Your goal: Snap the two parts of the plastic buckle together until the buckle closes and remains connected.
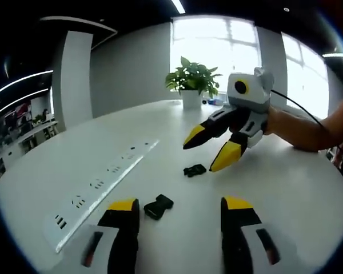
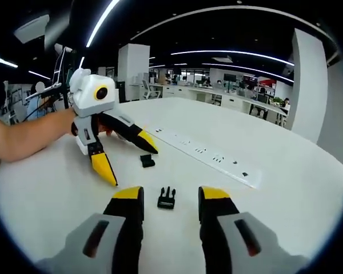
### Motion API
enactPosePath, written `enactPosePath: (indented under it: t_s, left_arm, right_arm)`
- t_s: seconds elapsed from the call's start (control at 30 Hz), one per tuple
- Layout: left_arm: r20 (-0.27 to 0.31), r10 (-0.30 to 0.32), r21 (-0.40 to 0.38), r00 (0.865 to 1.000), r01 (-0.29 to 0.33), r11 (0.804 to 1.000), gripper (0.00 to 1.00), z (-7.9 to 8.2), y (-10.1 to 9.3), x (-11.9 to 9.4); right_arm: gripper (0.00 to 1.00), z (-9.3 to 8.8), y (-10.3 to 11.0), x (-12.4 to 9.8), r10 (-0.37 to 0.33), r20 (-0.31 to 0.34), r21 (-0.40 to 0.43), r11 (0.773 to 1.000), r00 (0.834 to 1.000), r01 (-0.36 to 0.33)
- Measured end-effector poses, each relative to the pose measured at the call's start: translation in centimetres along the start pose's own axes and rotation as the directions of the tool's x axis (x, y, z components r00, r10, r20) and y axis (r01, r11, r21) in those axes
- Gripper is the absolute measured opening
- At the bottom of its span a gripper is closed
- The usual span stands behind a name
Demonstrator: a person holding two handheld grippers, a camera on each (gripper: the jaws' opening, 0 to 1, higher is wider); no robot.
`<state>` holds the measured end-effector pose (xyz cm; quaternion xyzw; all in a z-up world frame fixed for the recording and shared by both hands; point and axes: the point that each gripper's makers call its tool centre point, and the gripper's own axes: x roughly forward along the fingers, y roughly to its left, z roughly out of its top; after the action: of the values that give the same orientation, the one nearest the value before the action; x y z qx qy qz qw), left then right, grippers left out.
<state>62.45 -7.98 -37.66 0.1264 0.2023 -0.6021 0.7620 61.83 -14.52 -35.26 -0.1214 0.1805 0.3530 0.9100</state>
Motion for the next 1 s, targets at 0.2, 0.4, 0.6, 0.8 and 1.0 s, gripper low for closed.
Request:
enactPosePath:
  t_s: [0.2,0.4,0.6,0.8,1.0]
  left_arm:
    - [-0.005,-0.013,-0.018,1.0,0.013,1.0,0.48,0.0,0.1,-0.2]
    - [-0.004,-0.015,-0.033,1.0,0.015,0.999,0.39,0.0,0.3,-0.5]
    - [-0.005,-0.003,-0.027,1.0,0.003,1.0,0.34,0.0,0.3,-0.3]
    - [-0.004,0.015,-0.047,1.0,-0.015,0.999,0.29,0.1,0.6,-0.4]
    - [-0.01,0.048,-0.044,0.999,-0.049,0.998,0.27,0.0,1.1,-0.4]
  right_arm:
    - [0.35,-0.3,0.2,0.1,0.013,-0.014,-0.003,1.0,1.0,-0.013]
    - [0.34,-0.4,0.2,0.1,0.018,-0.02,-0.006,1.0,1.0,-0.018]
    - [0.34,-0.2,0.2,0.2,0.024,-0.013,-0.002,1.0,1.0,-0.024]
    - [0.33,-0.4,0.5,0.2,0.031,-0.023,-0.012,0.999,0.999,-0.032]
    - [0.27,-0.7,0.5,-0.1,0.025,-0.035,-0.006,1.0,0.999,-0.026]
